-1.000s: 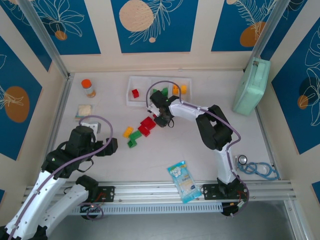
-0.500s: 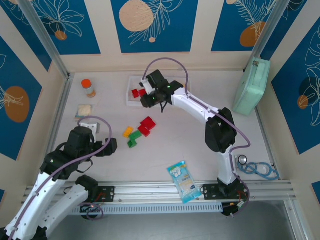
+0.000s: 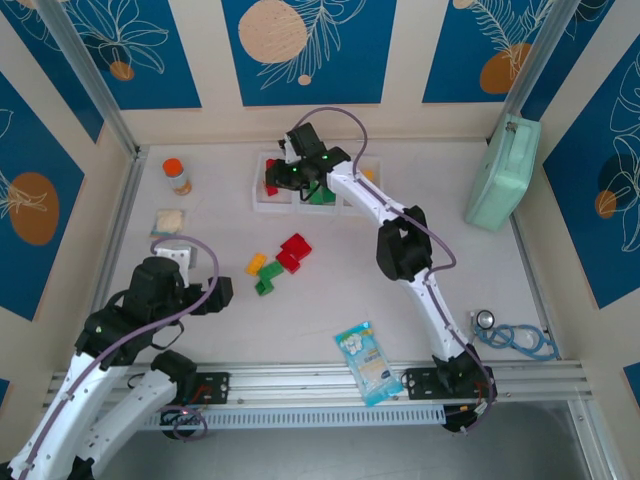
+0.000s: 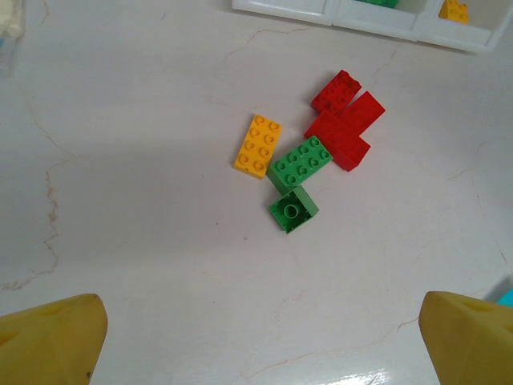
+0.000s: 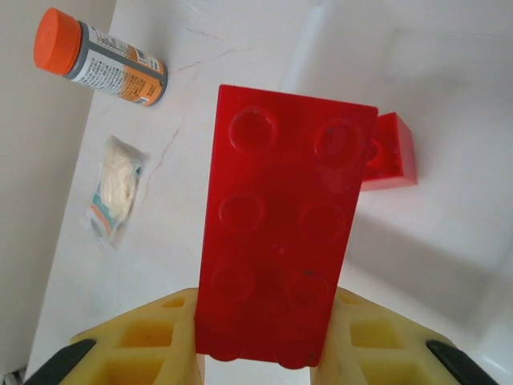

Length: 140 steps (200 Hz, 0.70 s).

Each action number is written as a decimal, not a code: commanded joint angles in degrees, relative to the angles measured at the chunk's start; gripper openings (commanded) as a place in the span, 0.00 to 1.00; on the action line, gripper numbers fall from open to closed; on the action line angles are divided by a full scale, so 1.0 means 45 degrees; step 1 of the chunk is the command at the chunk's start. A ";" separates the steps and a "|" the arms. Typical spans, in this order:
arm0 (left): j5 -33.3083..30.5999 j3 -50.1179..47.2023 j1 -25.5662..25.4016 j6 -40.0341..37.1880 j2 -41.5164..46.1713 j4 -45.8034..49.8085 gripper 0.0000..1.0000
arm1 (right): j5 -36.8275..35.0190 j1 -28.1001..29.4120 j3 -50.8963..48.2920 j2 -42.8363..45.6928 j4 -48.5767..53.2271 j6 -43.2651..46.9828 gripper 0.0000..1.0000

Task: Sort the legos into containers by color
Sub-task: Place the lego in the container.

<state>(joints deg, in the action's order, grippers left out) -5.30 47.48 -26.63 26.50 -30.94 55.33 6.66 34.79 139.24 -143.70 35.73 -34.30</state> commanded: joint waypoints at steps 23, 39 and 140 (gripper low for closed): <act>0.0230 -0.0083 0.0196 -0.0238 0.0345 -0.0138 0.99 | 0.0983 -0.0213 0.1014 -0.0679 0.0324 -0.2279 0.29; 0.0279 -0.0083 0.0193 -0.0261 0.0352 -0.0153 0.99 | 0.1253 -0.0404 0.0990 -0.0901 0.0381 -0.3010 0.38; 0.0132 -0.0043 0.0273 -0.0196 0.0308 -0.0069 0.99 | 0.2231 -0.0333 0.1388 0.0910 0.2822 -0.0756 0.90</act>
<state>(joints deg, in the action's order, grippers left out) -4.71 47.48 -26.50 26.48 -29.93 55.29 15.66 32.29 147.30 -146.80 42.50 -43.03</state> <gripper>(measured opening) 0.994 0.886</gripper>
